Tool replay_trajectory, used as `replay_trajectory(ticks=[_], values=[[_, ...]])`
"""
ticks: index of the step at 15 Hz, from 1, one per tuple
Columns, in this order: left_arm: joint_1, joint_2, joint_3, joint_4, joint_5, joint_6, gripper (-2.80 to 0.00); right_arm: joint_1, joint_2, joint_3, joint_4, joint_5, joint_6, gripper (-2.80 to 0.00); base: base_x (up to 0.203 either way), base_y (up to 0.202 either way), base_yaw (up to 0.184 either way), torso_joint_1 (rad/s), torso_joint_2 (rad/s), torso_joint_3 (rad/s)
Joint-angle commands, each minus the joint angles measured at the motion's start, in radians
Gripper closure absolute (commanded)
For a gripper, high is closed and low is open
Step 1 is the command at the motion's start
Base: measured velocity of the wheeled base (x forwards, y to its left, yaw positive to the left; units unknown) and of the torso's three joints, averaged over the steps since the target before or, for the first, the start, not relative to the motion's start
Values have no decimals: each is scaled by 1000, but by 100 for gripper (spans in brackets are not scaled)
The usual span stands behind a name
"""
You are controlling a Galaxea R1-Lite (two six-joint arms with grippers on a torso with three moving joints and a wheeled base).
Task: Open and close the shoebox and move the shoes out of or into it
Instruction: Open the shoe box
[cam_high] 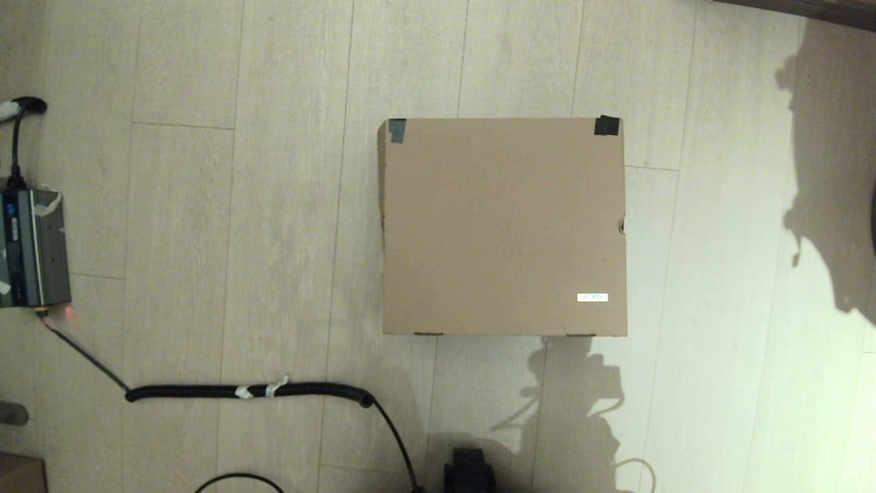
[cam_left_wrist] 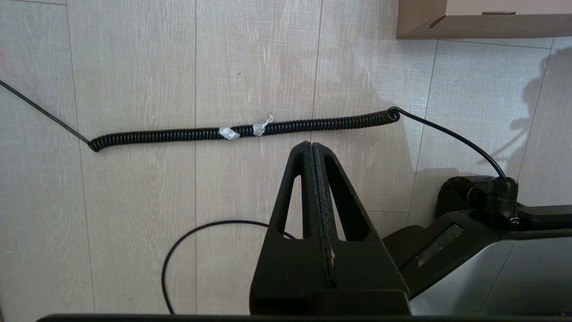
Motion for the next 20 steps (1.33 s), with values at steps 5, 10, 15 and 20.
replay_trajectory(ticks=[5, 10, 15, 20], values=[[0, 0, 8, -3, 0, 10, 0, 0, 0, 14, 1, 17, -35, 0, 0, 0, 0, 0, 0, 0], [-1, 54, -130, 3, 4, 3, 0, -1, 60, -166, 42, 17, 44, 0, 0, 0, 0, 0, 0, 0], [-46, 621, -528, 17, -135, -271, 0, 0, 608, -420, 77, 154, 330, 0, 0, 0, 0, 0, 0, 0], [-64, 1226, -620, -236, -411, -530, 0, 0, 1209, -456, -279, 343, 467, 0, 0, 0, 0, 0, 0, 0]])
